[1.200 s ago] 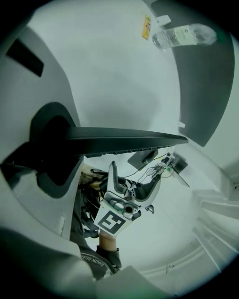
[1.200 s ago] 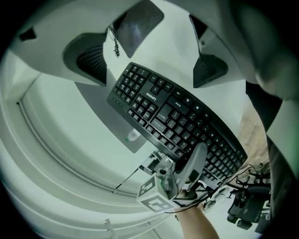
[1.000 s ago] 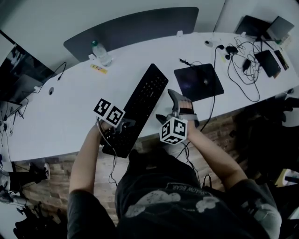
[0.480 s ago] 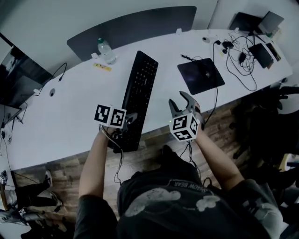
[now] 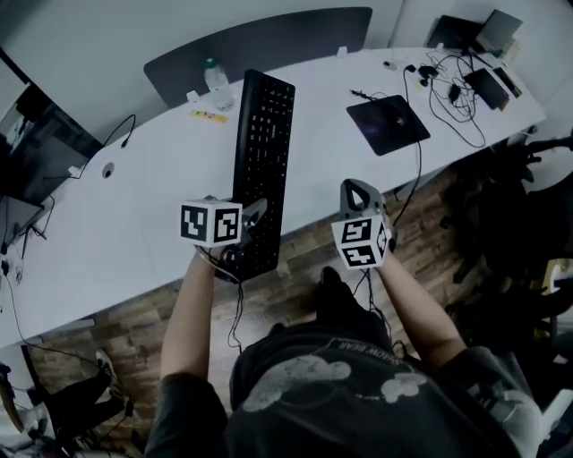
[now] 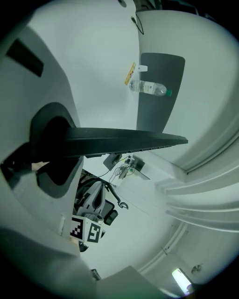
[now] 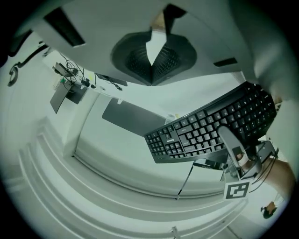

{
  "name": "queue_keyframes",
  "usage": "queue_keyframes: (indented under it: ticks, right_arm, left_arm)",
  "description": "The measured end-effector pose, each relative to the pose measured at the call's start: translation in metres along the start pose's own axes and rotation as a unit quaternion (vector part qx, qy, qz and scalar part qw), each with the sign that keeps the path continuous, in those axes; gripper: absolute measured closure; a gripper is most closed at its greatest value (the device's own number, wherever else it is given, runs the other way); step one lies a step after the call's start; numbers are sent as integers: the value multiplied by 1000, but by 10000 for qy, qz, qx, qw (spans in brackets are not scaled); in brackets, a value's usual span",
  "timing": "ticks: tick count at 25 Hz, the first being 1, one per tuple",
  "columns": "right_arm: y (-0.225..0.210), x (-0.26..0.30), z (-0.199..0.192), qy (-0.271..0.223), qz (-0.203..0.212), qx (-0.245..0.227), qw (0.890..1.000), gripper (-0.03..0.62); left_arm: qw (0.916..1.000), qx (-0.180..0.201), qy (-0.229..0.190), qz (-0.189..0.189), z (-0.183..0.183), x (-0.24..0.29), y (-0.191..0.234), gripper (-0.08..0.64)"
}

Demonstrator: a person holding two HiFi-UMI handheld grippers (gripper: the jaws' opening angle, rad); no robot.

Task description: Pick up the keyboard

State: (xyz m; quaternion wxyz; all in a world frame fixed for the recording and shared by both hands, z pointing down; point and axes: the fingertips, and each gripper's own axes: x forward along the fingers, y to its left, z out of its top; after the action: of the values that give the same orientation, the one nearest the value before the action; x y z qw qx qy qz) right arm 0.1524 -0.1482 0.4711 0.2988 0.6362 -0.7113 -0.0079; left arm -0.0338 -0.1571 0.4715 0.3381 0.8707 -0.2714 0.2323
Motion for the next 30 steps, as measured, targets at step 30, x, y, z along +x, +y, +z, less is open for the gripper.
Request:
queue_keyframes:
  ticks: [30]
  right_arm:
    - [170, -195, -21, 157, -574, 83, 9982, 591]
  left_arm:
    - [9953, 315, -878, -262, -137, -150, -18, 486]
